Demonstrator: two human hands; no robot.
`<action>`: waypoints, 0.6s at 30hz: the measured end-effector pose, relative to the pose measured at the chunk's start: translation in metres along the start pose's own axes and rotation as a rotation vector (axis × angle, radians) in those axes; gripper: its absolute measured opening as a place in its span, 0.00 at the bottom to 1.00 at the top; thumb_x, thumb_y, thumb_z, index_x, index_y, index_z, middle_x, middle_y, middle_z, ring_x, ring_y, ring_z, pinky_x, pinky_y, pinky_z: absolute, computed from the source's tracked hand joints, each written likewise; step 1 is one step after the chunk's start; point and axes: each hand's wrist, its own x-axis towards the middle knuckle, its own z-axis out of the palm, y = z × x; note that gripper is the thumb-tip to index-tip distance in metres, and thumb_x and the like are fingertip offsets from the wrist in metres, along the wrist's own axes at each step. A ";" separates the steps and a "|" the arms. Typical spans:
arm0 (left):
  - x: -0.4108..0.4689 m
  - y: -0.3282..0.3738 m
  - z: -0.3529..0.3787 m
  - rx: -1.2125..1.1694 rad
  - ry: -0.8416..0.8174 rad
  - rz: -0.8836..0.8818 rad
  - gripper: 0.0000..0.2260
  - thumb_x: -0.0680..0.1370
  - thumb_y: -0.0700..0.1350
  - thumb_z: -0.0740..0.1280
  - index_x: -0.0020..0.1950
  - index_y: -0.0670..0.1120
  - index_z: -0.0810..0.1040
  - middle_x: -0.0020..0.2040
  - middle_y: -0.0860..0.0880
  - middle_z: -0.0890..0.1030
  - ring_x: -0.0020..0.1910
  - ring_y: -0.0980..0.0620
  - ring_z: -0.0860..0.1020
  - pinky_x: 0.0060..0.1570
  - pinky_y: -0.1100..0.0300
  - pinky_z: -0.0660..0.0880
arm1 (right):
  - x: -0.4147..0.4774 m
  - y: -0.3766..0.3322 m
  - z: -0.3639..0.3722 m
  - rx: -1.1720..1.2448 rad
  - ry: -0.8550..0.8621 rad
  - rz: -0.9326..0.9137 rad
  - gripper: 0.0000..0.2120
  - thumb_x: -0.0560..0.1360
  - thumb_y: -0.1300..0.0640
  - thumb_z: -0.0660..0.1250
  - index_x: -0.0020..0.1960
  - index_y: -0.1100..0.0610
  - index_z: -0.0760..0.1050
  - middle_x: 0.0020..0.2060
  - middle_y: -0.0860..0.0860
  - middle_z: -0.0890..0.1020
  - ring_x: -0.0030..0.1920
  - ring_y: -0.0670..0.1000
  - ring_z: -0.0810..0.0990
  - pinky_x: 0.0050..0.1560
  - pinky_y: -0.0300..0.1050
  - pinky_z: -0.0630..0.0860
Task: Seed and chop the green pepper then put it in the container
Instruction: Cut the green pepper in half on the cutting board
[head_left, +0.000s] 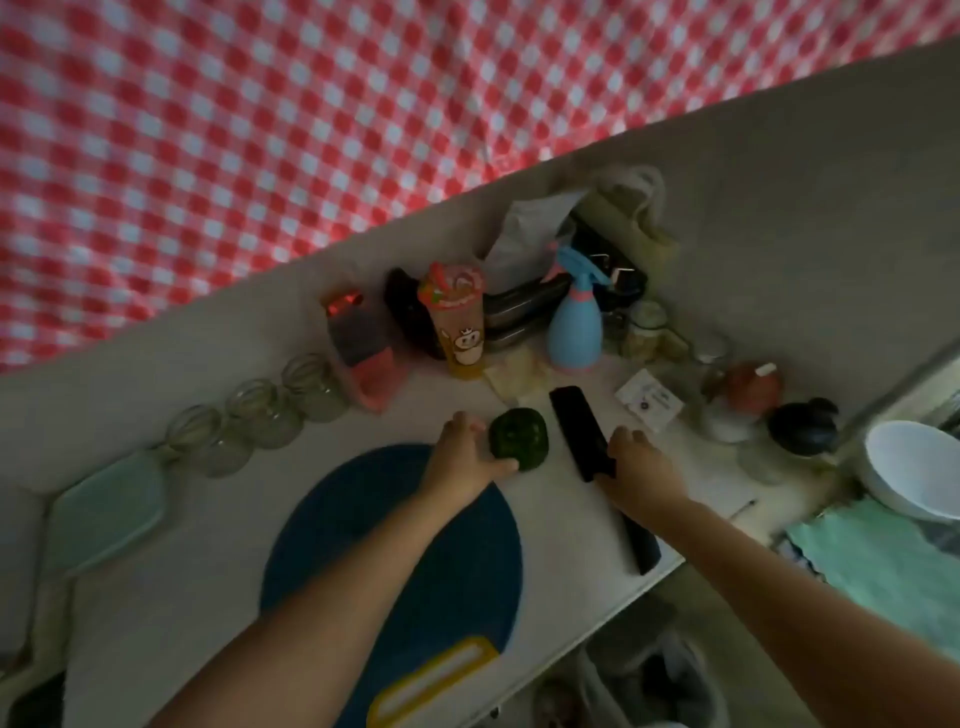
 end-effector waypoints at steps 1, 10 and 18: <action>0.002 0.001 0.002 -0.012 0.002 0.003 0.28 0.66 0.48 0.77 0.61 0.46 0.67 0.56 0.52 0.69 0.55 0.56 0.70 0.52 0.61 0.69 | 0.001 0.001 0.002 -0.002 -0.029 0.033 0.18 0.75 0.51 0.66 0.58 0.58 0.65 0.54 0.56 0.73 0.53 0.58 0.76 0.43 0.45 0.69; 0.024 0.003 0.026 0.050 -0.051 0.011 0.43 0.63 0.50 0.79 0.72 0.47 0.60 0.68 0.46 0.66 0.67 0.47 0.66 0.67 0.49 0.67 | 0.017 0.014 0.010 0.003 -0.147 0.126 0.18 0.73 0.57 0.67 0.59 0.59 0.65 0.55 0.57 0.73 0.54 0.58 0.76 0.44 0.46 0.71; 0.022 0.006 0.034 -0.089 0.000 0.009 0.36 0.64 0.44 0.78 0.67 0.45 0.64 0.61 0.50 0.70 0.59 0.54 0.70 0.56 0.64 0.68 | 0.026 0.020 0.011 0.127 -0.229 0.204 0.20 0.70 0.55 0.70 0.58 0.58 0.67 0.51 0.54 0.74 0.51 0.55 0.75 0.43 0.43 0.69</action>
